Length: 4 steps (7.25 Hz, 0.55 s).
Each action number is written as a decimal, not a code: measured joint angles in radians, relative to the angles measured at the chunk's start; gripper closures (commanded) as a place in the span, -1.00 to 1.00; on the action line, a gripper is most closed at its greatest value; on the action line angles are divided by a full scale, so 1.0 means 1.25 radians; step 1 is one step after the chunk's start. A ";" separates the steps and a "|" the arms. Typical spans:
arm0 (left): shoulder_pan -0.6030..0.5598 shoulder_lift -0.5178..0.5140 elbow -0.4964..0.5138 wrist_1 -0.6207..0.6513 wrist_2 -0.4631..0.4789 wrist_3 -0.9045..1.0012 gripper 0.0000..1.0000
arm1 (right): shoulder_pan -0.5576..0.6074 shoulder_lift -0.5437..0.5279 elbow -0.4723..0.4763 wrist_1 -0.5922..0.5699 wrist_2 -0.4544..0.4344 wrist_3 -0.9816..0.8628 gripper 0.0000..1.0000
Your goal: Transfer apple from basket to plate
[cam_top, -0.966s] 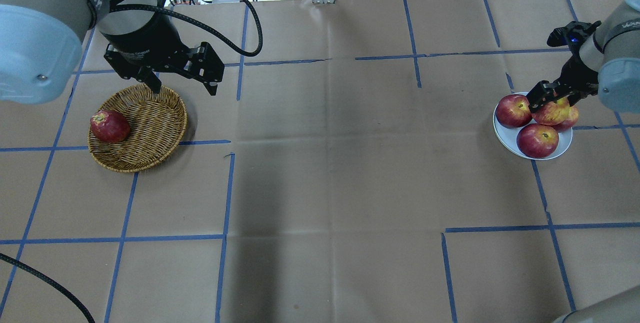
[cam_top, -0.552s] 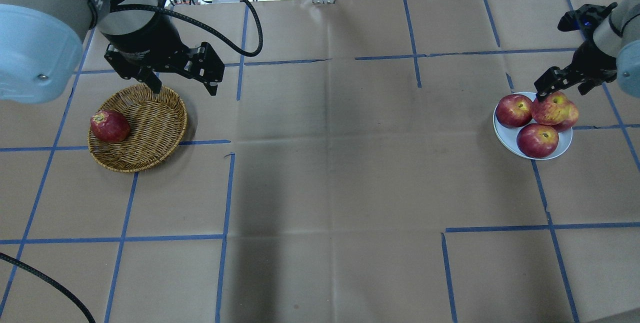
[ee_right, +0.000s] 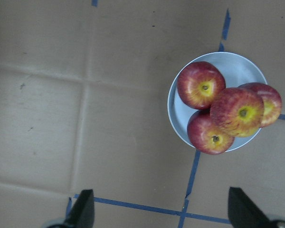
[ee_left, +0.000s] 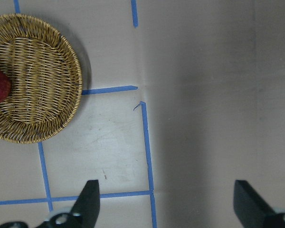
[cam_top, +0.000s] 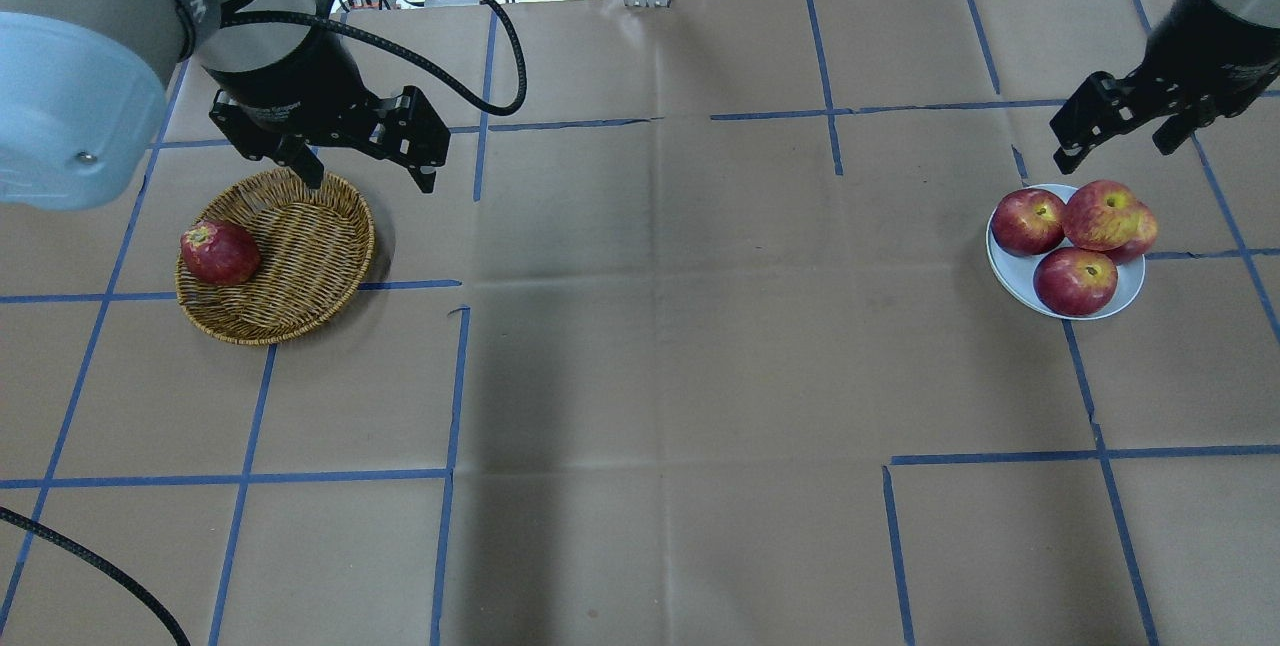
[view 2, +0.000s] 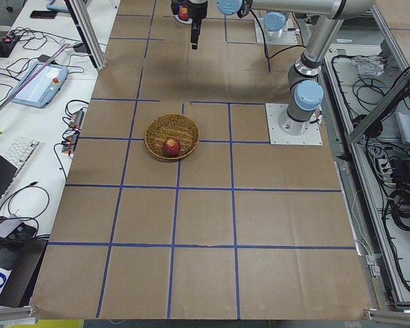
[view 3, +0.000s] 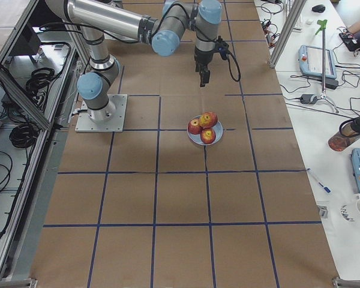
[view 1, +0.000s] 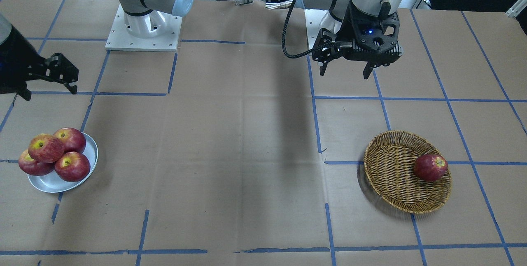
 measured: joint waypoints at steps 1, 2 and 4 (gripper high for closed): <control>0.000 0.000 0.000 0.000 0.000 0.001 -0.98 | 0.047 -0.025 -0.002 0.026 0.001 0.049 -1.00; 0.000 0.001 0.000 0.000 0.001 0.002 -0.98 | 0.104 -0.040 -0.004 0.036 -0.001 0.119 -1.00; 0.000 0.003 -0.004 0.000 0.001 0.002 -0.98 | 0.205 -0.050 -0.007 0.031 -0.010 0.232 -1.00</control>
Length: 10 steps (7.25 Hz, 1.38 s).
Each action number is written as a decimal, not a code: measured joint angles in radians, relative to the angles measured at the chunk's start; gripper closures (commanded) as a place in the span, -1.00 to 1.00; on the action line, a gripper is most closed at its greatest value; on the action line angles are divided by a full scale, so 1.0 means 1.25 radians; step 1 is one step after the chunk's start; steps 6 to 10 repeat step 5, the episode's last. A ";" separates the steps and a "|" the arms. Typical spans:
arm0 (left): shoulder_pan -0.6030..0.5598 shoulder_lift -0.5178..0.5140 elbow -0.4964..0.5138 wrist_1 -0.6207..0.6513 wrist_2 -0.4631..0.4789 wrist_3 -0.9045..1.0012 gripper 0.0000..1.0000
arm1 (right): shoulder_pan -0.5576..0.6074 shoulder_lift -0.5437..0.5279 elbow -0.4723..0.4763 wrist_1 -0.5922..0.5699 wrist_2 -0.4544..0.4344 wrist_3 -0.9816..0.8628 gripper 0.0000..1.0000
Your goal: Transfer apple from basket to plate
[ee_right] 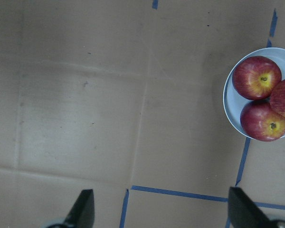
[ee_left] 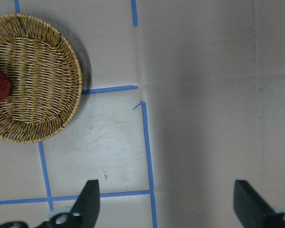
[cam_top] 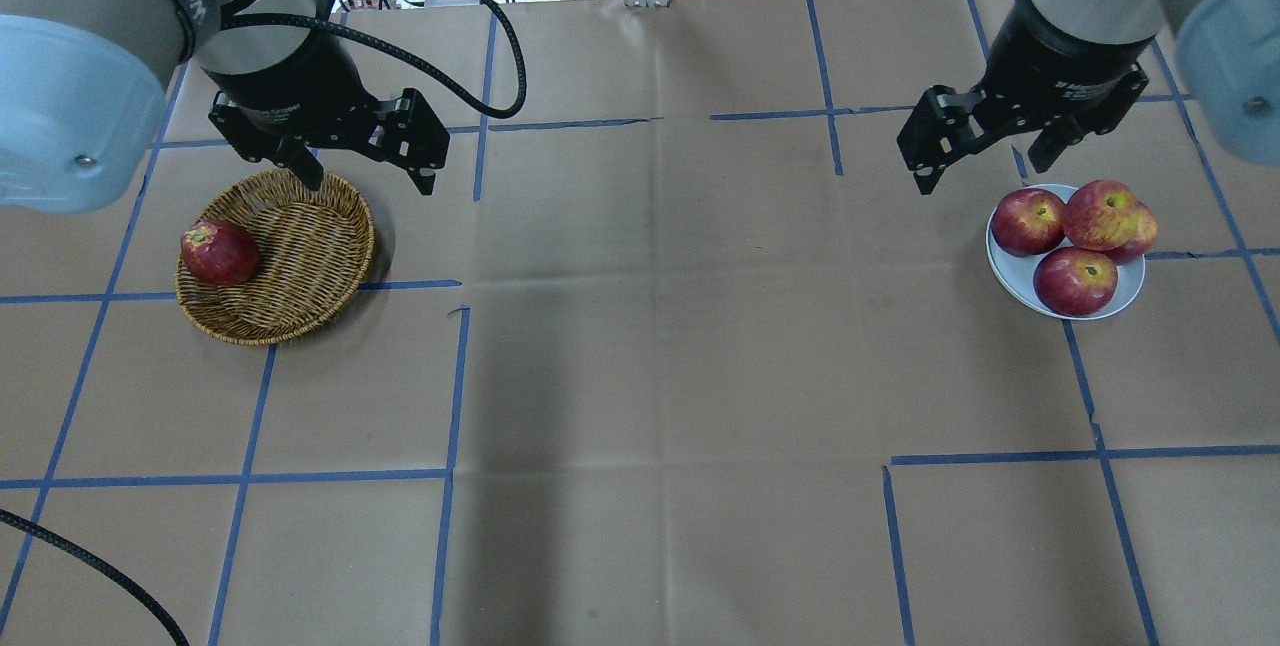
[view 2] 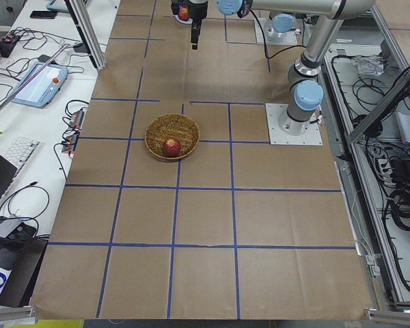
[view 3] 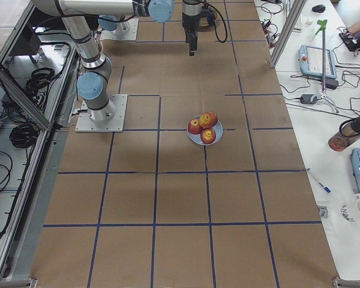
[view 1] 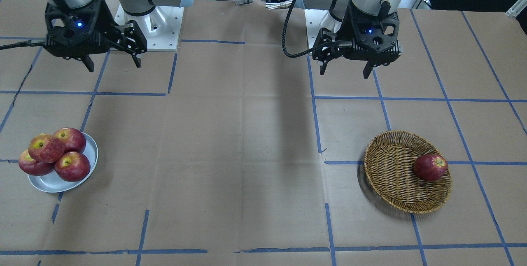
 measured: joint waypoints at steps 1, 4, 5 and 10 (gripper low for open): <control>0.000 0.000 -0.001 0.000 0.000 0.000 -0.98 | 0.016 0.001 0.000 -0.002 -0.001 0.017 -1.00; 0.000 0.001 -0.001 0.000 0.000 0.000 -0.98 | 0.022 0.004 0.001 -0.004 -0.001 0.025 -1.00; 0.000 0.001 -0.001 0.000 0.000 0.000 -0.98 | 0.022 0.003 0.002 -0.004 -0.001 0.025 -1.00; 0.000 0.001 -0.001 0.000 0.000 0.000 -0.98 | 0.022 0.003 0.002 -0.004 -0.001 0.025 -1.00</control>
